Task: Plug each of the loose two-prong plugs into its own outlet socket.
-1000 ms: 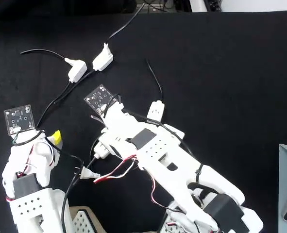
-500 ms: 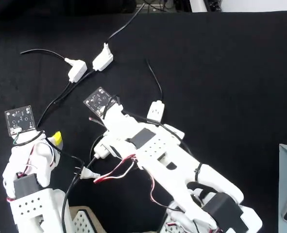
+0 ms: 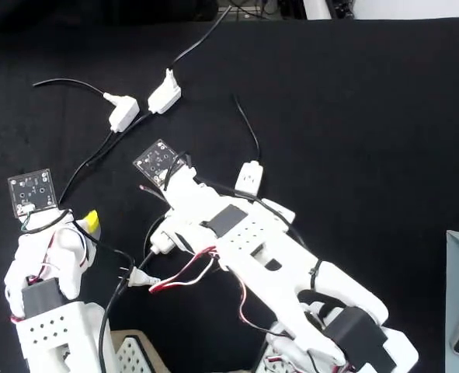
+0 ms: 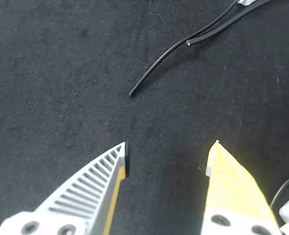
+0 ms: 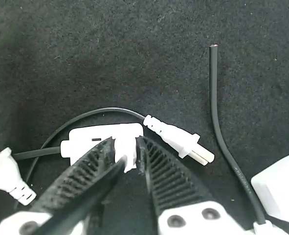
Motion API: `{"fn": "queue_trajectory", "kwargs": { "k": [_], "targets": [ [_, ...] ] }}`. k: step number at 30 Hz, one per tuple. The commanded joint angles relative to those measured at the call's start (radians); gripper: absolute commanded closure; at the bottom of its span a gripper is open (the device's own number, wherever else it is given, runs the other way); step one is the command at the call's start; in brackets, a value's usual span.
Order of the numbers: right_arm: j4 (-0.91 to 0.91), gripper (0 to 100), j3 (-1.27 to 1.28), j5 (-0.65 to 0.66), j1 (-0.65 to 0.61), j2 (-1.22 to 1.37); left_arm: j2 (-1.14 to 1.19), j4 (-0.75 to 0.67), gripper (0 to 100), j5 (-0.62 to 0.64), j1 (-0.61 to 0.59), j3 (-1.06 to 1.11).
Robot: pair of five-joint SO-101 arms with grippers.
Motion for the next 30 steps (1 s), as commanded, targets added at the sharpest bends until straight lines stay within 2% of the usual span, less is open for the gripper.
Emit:
{"fn": "queue_trajectory", "kwargs": {
  "k": [1,6,14,21,30],
  "targets": [
    [0.015,98.7,-0.004,0.008,-0.003,0.008,-0.009,-0.017,73,0.008,0.001,-0.005],
    [0.078,98.7,-0.024,0.008,-0.003,0.007,-0.009,-0.017,73,0.008,0.001,-0.005],
    [0.083,98.7,-0.016,0.002,-0.003,0.016,-0.009,-0.017,73,0.008,0.001,-0.005],
    [-0.054,98.7,0.096,0.008,-0.003,0.018,-0.009,-0.017,73,0.008,0.001,-0.005],
    [-0.037,97.5,0.088,0.008,-0.005,0.005,-0.009,-0.017,73,0.005,0.002,-0.005]
  ]
}}
